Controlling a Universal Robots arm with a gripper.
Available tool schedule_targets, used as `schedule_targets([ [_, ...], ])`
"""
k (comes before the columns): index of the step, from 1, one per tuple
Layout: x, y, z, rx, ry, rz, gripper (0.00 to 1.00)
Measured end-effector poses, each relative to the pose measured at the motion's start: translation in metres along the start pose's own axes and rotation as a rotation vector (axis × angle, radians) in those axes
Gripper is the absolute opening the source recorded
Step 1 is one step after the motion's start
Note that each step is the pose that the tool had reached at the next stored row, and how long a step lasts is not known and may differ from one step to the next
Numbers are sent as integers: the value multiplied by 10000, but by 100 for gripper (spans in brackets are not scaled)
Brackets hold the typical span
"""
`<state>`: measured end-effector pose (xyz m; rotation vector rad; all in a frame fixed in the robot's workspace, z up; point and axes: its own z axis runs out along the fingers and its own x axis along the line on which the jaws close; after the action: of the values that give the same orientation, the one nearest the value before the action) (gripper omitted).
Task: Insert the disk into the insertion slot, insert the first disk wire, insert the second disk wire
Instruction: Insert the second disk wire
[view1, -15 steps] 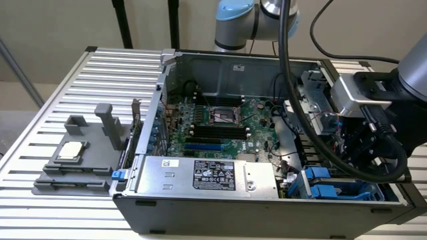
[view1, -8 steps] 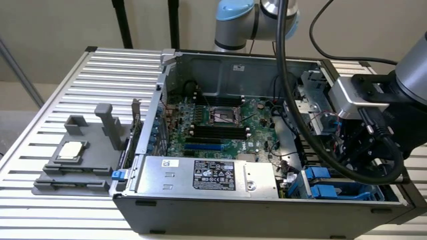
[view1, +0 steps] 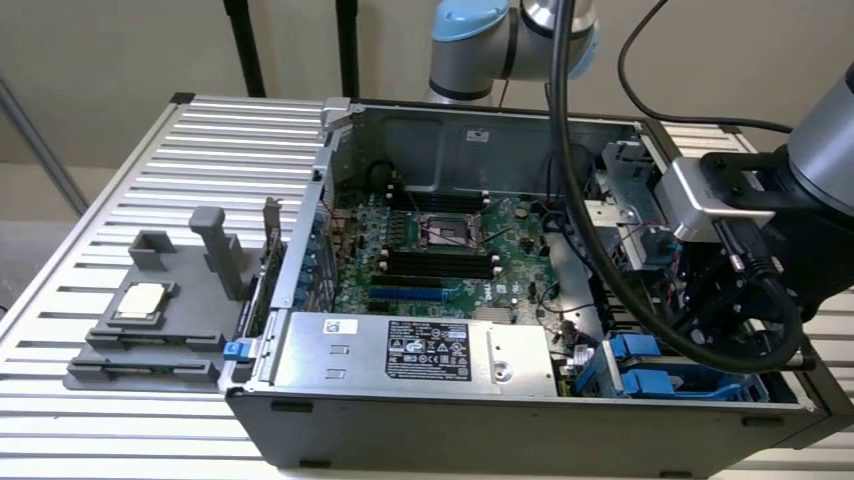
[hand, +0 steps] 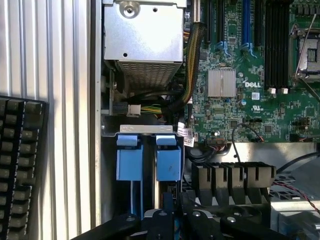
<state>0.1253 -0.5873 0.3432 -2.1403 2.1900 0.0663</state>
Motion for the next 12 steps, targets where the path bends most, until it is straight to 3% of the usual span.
schedule_targets([
  [12,0,0,13,6,-18,0,16],
])
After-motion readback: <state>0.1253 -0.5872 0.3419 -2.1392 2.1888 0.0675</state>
